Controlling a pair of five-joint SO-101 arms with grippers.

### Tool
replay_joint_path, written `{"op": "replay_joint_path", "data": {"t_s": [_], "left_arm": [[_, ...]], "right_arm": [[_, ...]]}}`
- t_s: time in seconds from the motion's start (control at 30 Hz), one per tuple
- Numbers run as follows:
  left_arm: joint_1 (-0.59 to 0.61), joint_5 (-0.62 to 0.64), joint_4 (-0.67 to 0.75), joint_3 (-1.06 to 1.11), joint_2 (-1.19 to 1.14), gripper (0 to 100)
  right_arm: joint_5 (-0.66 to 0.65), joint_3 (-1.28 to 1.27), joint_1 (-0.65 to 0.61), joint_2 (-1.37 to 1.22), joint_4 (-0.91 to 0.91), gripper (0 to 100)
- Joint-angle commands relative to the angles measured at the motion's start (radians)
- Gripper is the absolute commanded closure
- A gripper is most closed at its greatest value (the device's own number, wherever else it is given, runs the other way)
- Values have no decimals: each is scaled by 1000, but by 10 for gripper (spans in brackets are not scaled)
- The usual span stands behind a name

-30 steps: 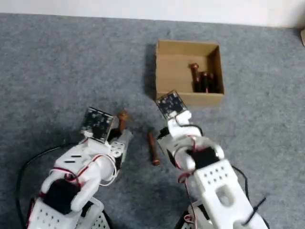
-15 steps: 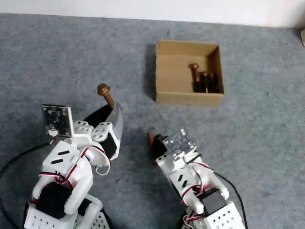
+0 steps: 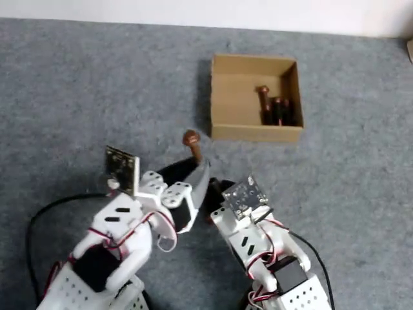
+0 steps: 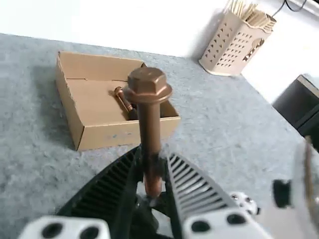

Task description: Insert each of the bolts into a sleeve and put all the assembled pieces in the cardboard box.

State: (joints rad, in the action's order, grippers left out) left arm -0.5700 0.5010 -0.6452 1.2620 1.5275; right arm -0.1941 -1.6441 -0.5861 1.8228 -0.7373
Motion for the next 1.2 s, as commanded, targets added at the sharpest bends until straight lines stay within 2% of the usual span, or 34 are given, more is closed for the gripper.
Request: {"op": "replay_joint_path", "data": {"t_s": [0.0, 0.17, 0.33, 0.43, 0.57, 1.1, 1.17], "left_arm": [[-22, -55, 117, 62, 10, 996], [-19, -54, 193, 151, 10, 995], [-15, -52, 310, 205, 10, 995], [7, -29, 331, 191, 10, 995], [56, 69, 334, 162, 10, 995], [54, 26, 339, 162, 1, 995], [59, 26, 339, 162, 1, 995]], "right_arm": [[11, 4, -12, 15, 33, 994], [14, 10, -5, 16, 33, 994], [130, 30, 31, 16, 38, 994], [198, 45, 35, 16, 111, 994], [209, 38, 28, 16, 213, 994], [209, 35, 5, 16, 211, 994], [207, 39, -13, 16, 168, 994]]}}
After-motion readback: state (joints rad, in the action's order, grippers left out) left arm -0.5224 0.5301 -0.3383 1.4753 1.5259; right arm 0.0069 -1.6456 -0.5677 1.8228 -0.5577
